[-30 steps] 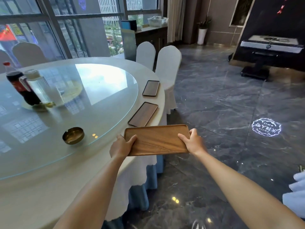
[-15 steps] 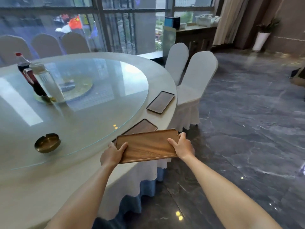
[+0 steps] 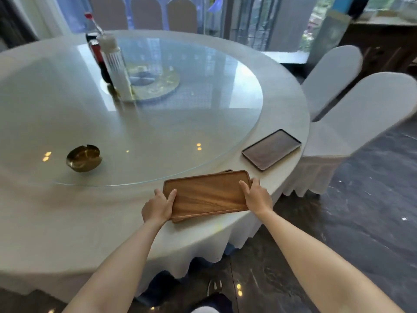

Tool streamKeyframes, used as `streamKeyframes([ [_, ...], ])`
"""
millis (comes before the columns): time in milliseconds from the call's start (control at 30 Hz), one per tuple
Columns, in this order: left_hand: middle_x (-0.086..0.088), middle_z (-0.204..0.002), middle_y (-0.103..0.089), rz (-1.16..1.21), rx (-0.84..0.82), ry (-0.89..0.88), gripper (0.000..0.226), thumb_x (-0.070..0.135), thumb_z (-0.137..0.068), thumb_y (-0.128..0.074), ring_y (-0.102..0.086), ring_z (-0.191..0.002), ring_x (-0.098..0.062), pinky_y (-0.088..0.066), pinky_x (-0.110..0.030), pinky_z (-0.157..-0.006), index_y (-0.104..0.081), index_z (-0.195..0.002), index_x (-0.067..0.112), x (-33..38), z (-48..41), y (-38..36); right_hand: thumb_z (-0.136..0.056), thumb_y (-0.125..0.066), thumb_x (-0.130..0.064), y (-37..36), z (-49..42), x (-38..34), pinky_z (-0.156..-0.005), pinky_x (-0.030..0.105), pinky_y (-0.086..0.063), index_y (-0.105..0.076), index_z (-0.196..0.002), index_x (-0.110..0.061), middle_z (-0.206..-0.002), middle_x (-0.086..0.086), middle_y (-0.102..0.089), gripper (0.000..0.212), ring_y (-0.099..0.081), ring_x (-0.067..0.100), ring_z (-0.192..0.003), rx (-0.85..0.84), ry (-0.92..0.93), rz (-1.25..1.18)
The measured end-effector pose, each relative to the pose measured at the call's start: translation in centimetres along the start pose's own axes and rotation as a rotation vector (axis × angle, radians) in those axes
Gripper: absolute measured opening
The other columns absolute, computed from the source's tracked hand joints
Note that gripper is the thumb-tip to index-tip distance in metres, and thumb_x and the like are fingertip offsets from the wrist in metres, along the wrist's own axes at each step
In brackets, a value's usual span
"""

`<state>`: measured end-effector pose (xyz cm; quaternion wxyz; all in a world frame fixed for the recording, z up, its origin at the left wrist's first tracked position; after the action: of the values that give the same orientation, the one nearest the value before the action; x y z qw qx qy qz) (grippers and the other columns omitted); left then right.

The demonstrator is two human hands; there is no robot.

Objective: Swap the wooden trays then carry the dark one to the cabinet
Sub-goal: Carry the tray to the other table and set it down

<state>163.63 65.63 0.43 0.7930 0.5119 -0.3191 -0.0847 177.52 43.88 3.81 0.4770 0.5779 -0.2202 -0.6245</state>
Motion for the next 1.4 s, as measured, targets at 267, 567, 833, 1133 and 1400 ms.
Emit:
streamKeyframes([
  [267,-0.029,-0.117,-0.061,0.023,-0.010,0.187,0.045,0.034,-0.100,-0.024,-0.057,-0.108,-0.044,-0.045,-0.043,-0.087,-0.045,-0.114,-0.003,-0.9,-1.6,-2.1,-0.102,-0.021,-0.028,-2.5,-6.2,-1.6,-0.075,0.040,-0.043,-0.041,-0.118,-0.002,-0.111,0.024,-0.063,0.036,-0.059,0.040,-0.100,-0.159,0.113,0.185],
  [567,-0.027,-0.105,-0.065,-0.031,-0.018,0.182,0.040,0.030,-0.101,-0.021,-0.061,-0.096,-0.043,-0.047,-0.043,-0.078,-0.046,-0.105,-0.002,-0.9,-2.1,-4.5,-0.101,-0.019,-0.028,-3.7,-9.0,0.3,-0.069,0.037,-0.039,-0.041,-0.112,-0.005,-0.102,0.019,-0.067,0.033,-0.063,0.037,-0.091,-0.207,0.184,0.313],
  [833,-0.027,-0.101,-0.065,-0.058,0.016,0.198,0.039,0.028,-0.101,-0.022,-0.061,-0.092,-0.043,-0.047,-0.041,-0.073,-0.046,-0.105,-0.003,-0.7,-2.3,-5.2,-0.101,-0.018,-0.027,-4.4,-10.1,1.2,-0.068,0.039,-0.044,-0.040,-0.111,-0.006,-0.085,0.014,-0.064,0.032,-0.061,0.034,-0.076,-0.250,0.253,0.356],
  [1133,-0.026,-0.090,-0.067,-0.106,0.068,0.162,0.035,0.024,-0.101,-0.024,-0.063,-0.083,-0.043,-0.042,-0.038,-0.063,-0.046,-0.102,-0.002,-0.2,-2.4,-5.6,-0.101,-0.019,-0.024,-4.5,-10.9,2.0,-0.061,0.033,-0.037,-0.041,-0.107,-0.005,-0.085,0.016,-0.068,0.030,-0.052,0.030,-0.065,-0.236,0.299,0.412],
  [1400,-0.022,-0.083,-0.067,-0.126,0.081,0.144,0.036,0.024,-0.100,-0.024,-0.062,-0.073,-0.038,-0.046,-0.037,-0.061,-0.049,-0.100,-0.001,-0.3,-2.4,-5.5,-0.102,-0.018,-0.028,-4.4,-11.0,2.3,-0.061,0.034,-0.040,-0.032,-0.090,-0.014,-0.088,0.014,-0.070,0.023,-0.064,0.033,-0.075,-0.265,0.320,0.433],
])
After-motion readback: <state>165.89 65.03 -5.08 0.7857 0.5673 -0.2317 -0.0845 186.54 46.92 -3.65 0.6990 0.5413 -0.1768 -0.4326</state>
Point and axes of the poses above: each hand's wrist, its own z-axis away from the middle knuckle, its own y-axis out of the back of the hand, x = y × z, the point moved 2 cm from there along -z, towards the middle knuckle
